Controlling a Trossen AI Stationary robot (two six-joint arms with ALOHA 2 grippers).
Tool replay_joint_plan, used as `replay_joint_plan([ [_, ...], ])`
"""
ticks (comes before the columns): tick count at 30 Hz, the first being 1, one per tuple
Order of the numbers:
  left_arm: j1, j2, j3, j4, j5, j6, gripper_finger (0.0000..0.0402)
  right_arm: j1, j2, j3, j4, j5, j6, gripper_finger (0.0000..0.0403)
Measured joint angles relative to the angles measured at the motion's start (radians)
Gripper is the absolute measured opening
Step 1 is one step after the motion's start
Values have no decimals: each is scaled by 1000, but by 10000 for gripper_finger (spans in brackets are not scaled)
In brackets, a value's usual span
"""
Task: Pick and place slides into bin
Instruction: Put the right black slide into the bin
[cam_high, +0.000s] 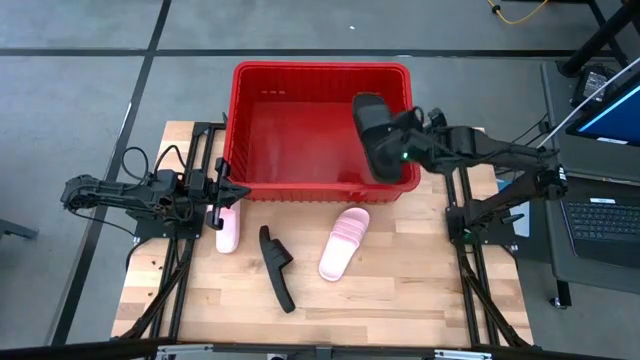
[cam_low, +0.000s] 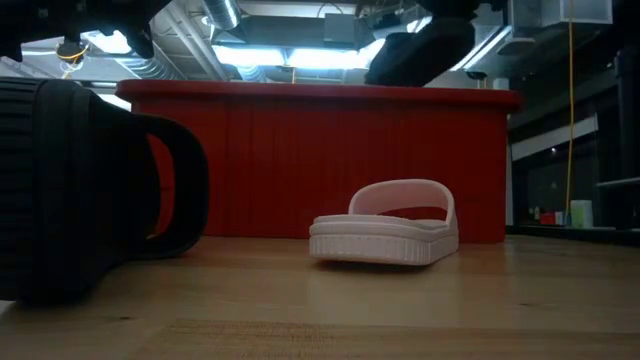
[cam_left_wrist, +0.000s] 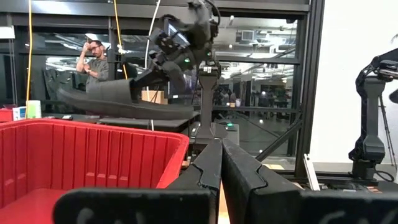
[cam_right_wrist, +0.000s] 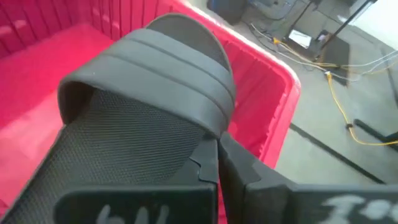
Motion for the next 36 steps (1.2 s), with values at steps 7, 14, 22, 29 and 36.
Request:
replay_joint_plan([
  [7,0,0,0,1,-1,-6,4,-100,8,0,39,-56,-42,2],
  [14,0,0,0,7,-1,-8,4,-144,8,0,51,-76,-53,2],
  [22,0,0,0,7,-29,-8,4,-161,34,-6,84,-78,-53,2],
  [29,0,0,0,8,-35,-8,4,-216,94,-6,91,-80,-59,2],
  [36,0,0,0,8,-35,-8,4,-281,169,-6,103,-127,-62,2],
])
